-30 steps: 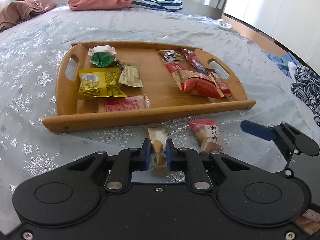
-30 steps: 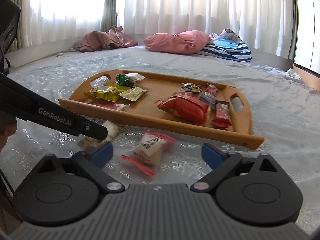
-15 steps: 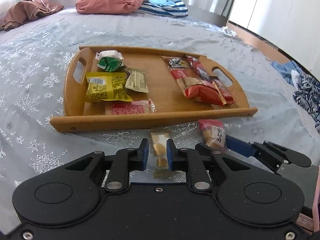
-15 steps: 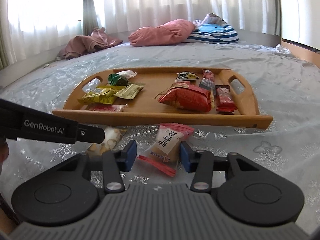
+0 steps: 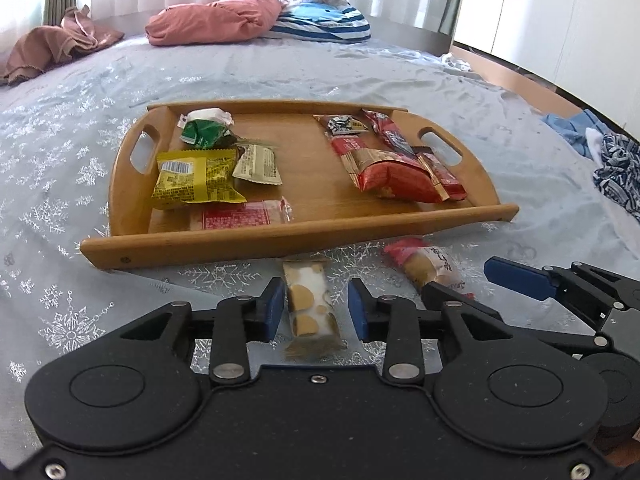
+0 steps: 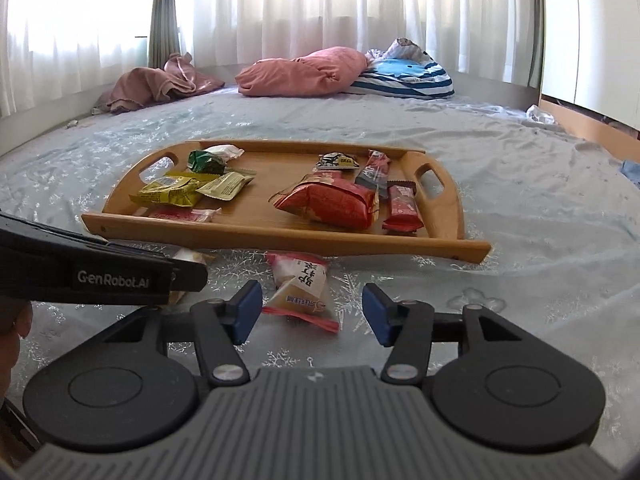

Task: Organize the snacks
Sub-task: 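Grasp the cream wafer roll with the left tool while the right tool grasps the pink-and-white packet, then carry the wafer roll with the left tool while the right tool carries the pink packet over the tray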

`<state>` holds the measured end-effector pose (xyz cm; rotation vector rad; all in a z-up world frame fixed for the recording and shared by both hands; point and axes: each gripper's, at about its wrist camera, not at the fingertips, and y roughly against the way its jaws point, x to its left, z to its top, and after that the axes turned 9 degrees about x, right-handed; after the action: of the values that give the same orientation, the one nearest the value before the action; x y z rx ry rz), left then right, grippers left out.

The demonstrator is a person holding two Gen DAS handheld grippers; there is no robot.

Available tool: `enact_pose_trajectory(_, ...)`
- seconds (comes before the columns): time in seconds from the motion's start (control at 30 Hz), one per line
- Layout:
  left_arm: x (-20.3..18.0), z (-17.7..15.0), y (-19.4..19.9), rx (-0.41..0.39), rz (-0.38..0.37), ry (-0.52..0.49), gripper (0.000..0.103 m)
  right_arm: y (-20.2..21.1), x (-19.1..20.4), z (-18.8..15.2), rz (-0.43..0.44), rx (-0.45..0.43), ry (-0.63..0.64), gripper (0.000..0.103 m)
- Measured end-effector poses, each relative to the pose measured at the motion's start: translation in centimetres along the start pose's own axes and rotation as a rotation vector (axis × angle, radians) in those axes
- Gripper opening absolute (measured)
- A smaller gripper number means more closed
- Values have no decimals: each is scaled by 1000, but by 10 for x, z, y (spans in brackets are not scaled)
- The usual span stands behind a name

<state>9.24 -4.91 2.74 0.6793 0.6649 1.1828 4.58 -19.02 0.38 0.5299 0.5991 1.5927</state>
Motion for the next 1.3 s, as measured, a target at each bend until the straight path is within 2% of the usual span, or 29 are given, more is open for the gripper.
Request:
enact_pose_trajectory(0.2, 6, -1, -2, -12, 16, 5, 33, -13, 4, 3, 26, 24, -11, 68)
enact_pose_trajectory(0.33, 12, -2, 1, -8, -5, 15, 33, -17, 4, 3, 1, 32, -11, 68)
enact_pose_trajectory(0.47, 9, -4, 2, -16, -13, 0, 32, -18, -5, 3, 12, 35, -46, 68)
enact_pose_trajectory(0.6, 5, -6, -3, -20, 5, -13, 32, -20, -4, 6, 4, 25, -37, 68)
enact_pose_trajectory(0.73, 2, -10, -5, -29, 22, -43, 31, -26, -5, 9, 32, 31, -49, 59)
enact_pose_trajectory(0.87, -1, -13, -7, -38, 28, -58, 23, -28, -1, 7, 36, 35, -43, 49)
enact_pose_trajectory(0.93, -2, -12, -7, -34, 24, -56, 20, -28, 3, 6, 32, 31, -27, 48)
enact_pose_trajectory(1.3, -2, -12, -2, -39, 33, -55, 21, -22, 9, 4, 11, 17, -26, 43)
